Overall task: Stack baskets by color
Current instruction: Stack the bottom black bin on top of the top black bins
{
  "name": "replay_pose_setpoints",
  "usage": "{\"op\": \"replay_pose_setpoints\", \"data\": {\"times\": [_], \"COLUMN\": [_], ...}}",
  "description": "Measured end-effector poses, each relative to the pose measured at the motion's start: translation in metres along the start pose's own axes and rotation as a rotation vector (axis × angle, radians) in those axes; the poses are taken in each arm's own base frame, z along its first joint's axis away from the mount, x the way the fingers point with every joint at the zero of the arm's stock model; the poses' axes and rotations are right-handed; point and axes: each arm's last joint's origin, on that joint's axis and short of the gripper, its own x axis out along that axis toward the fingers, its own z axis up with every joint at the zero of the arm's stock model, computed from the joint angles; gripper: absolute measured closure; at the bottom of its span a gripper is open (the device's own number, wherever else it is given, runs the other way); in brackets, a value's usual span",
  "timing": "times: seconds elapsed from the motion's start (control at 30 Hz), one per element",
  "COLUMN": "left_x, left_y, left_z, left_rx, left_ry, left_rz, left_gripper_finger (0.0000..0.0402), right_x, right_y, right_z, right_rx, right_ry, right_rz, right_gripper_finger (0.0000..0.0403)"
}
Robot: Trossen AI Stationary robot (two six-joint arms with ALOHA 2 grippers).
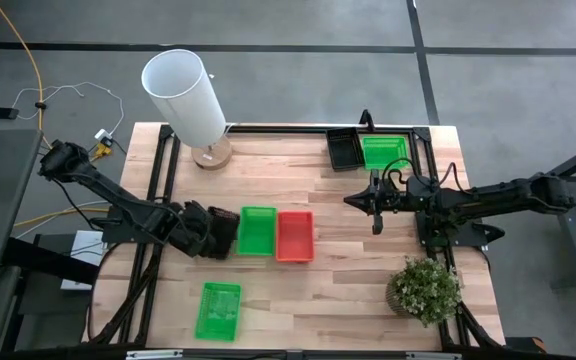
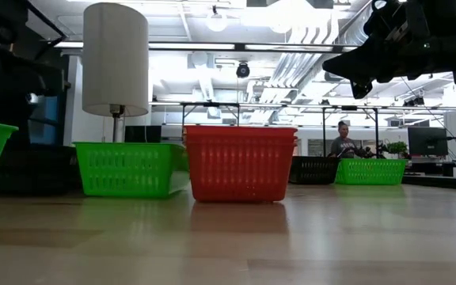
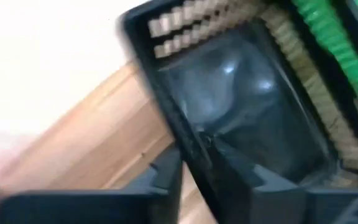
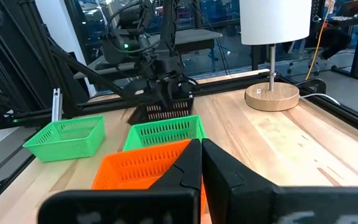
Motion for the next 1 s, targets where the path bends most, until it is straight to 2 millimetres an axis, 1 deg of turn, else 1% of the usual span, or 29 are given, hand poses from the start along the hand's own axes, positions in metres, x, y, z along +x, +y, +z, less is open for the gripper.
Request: {"op": "replay_pose_setpoints", "data": {"times": [0.07, 0.13, 0.3, 0.4, 0.53, 0.63, 0.7, 0.8, 0.9, 1.0], "left_x": [-0.008, -0.018, -0.052, -0.080, -0.118, -0.133, -0.136, -0.133, -0.119, -0.097], "left_y": [-0.001, -0.002, 0.004, 0.006, 0.003, -0.007, -0.017, -0.030, -0.036, -0.035], "left_z": [0.005, 0.011, 0.026, 0.040, 0.062, 0.076, 0.085, 0.099, 0.111, 0.119], "left_rx": [0.038, 0.059, 0.081, 0.079, 0.112, 0.192, 0.251, 0.336, 0.391, 0.411], "left_ry": [-0.032, -0.072, -0.134, -0.220, -0.441, -0.611, -0.678, -0.756, -0.818, -0.879], "left_rz": [0.003, 0.015, 0.064, 0.055, 0.001, -0.039, -0.079, -0.158, -0.269, -0.374], "left_gripper_finger": [0.0377, 0.0394, 0.0398, 0.0399, 0.0400, 0.0401, 0.0401, 0.0401, 0.0401, 0.0401], "right_x": [0.000, 0.000, 0.000, 0.000, 0.000, 0.000, 0.000, 0.000, 0.000, 0.000], "right_y": [0.000, 0.000, 0.000, 0.000, 0.000, 0.000, 0.000, 0.000, 0.000, 0.000], "right_z": [0.000, 0.000, -0.001, -0.001, -0.001, -0.001, -0.001, -0.001, -0.001, 0.000], "right_rx": [0.000, 0.002, 0.003, 0.002, 0.001, 0.001, 0.000, 0.001, 0.001, 0.001], "right_ry": [0.000, 0.000, 0.006, 0.006, 0.008, 0.006, 0.006, 0.005, 0.005, 0.004], "right_rz": [0.000, 0.000, -0.001, 0.000, 0.000, -0.001, 0.000, 0.000, 0.001, 0.001], "right_gripper_finger": [0.0403, 0.0403, 0.0403, 0.0403, 0.0403, 0.0403, 0.0403, 0.0403, 0.0403, 0.0403]}}
